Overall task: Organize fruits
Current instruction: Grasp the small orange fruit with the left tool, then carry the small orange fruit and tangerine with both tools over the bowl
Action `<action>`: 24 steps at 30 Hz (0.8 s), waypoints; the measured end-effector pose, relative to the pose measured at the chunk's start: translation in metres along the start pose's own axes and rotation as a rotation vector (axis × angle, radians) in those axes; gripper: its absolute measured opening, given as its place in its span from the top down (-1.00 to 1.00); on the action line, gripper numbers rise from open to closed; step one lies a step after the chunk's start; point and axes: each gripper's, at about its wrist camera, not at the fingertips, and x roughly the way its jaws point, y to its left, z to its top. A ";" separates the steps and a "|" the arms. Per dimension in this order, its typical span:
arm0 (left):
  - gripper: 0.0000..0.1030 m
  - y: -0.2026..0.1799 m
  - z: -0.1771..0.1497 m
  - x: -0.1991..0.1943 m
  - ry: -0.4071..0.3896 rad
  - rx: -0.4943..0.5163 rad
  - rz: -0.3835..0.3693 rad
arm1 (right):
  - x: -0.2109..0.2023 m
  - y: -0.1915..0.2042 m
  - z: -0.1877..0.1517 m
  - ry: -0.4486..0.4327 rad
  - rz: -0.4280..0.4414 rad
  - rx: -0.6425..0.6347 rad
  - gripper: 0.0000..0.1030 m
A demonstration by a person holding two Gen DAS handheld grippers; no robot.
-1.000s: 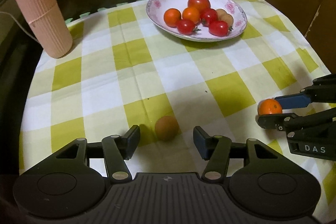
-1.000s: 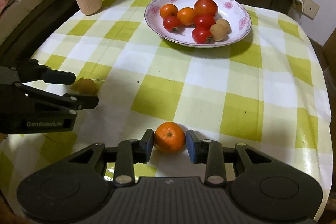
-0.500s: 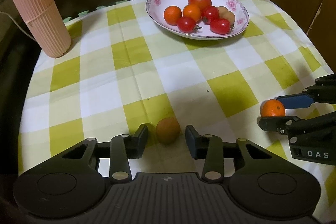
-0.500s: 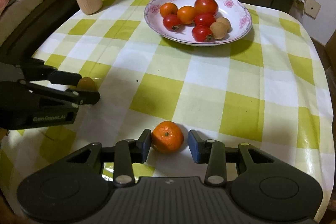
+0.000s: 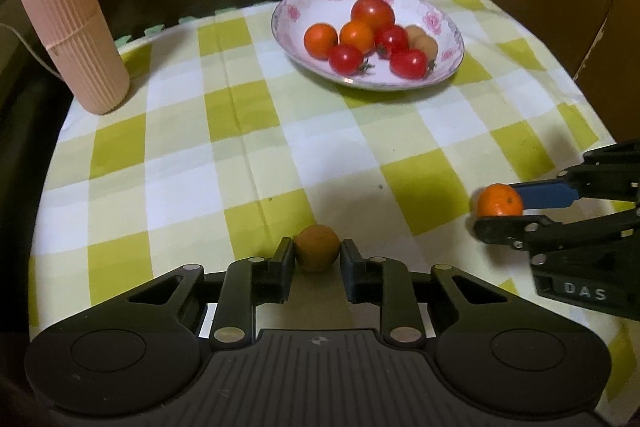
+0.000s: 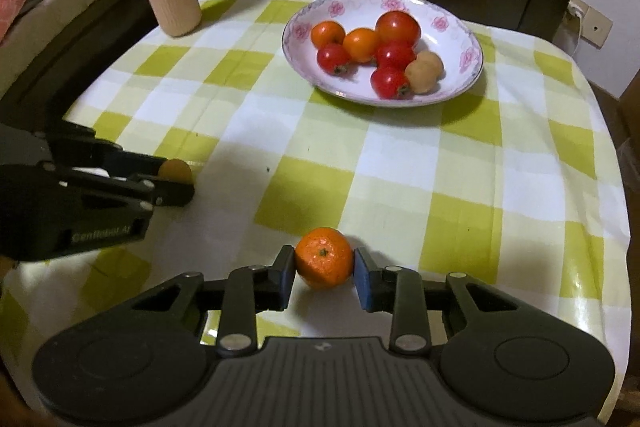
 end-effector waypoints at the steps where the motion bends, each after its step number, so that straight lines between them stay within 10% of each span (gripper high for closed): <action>1: 0.39 0.000 0.001 -0.001 -0.004 -0.003 -0.002 | 0.000 0.000 0.002 -0.003 0.000 0.001 0.42; 24: 0.38 -0.013 0.039 -0.003 -0.071 0.013 -0.020 | 0.003 -0.005 0.033 -0.066 -0.013 0.029 0.42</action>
